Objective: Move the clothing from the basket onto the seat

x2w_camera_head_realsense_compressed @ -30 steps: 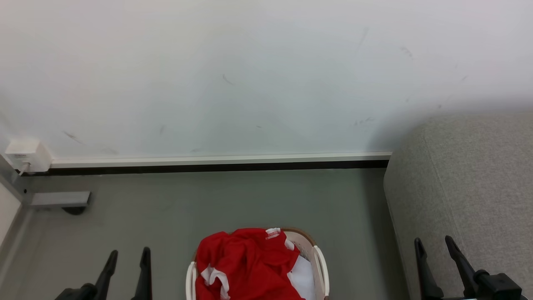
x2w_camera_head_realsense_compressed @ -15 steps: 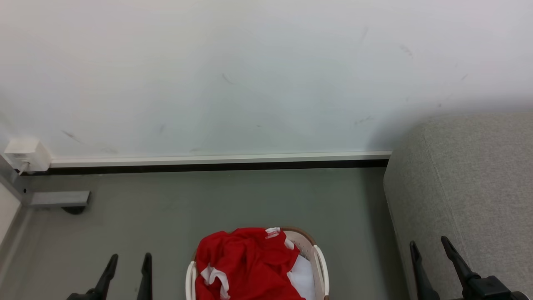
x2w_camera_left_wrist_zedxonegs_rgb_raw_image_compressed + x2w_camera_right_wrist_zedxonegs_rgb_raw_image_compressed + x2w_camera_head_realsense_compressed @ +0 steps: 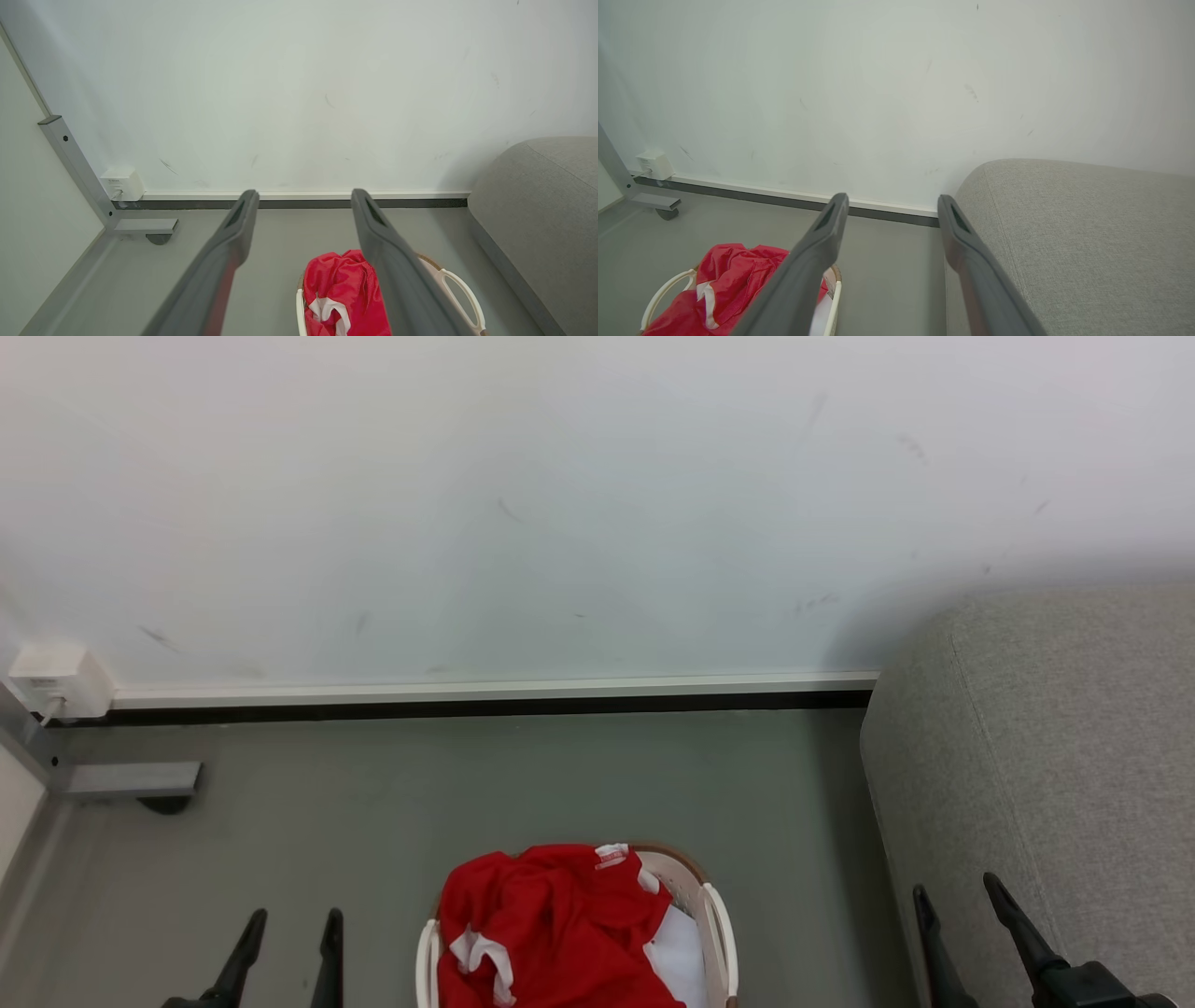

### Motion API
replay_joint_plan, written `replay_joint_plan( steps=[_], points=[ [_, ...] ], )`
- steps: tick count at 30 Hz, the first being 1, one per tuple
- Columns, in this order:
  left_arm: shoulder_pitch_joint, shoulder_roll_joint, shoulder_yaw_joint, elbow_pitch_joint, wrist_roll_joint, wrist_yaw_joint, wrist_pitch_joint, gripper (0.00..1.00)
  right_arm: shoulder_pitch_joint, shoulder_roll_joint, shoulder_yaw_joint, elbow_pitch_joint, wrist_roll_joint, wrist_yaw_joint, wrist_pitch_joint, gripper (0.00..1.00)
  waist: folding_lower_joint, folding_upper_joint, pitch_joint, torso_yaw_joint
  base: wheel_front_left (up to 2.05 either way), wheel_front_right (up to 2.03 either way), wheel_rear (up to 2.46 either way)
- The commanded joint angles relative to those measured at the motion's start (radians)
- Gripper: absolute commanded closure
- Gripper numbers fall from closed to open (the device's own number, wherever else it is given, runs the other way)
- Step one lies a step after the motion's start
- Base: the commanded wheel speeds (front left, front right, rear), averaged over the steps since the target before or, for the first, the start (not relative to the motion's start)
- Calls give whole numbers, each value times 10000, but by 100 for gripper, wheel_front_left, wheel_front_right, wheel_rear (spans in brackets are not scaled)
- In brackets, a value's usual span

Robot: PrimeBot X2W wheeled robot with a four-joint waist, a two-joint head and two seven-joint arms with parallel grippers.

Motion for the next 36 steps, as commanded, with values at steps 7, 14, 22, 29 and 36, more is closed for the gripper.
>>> replay_joint_plan(
  steps=[7, 14, 22, 29, 36],
  points=[
    [20, -16, 116, 42, 112, -58, -7, 0, -3, -63, -36, 5, 72, -21, -19, 0, 0, 0, 62, -29, 0, 0, 0],
    [-198, -29, 95, 113, 49, -111, -7, 0, -200, -61, -70, -102, 115, -21, -19, 0, 0, 0, 398, -136, 0, 0, 0],
    [-1057, 261, -432, 442, -25, -155, -7, 0, -760, -57, 31, -365, 135, -21, -18, 0, 0, 0, 1494, -360, 0, 0, 0],
    [-2649, 911, -1647, 1818, -114, -139, 14, 0, -1786, -54, 215, -846, 185, -21, -14, 0, 0, 0, 3315, -691, 0, 0, 0],
    [-4512, 1439, -2943, 3494, -330, -141, 587, 0, -2712, -49, 393, -1262, 286, -21, -14, 0, 0, 0, 4854, -1118, 0, 0, 0]
  ],
)
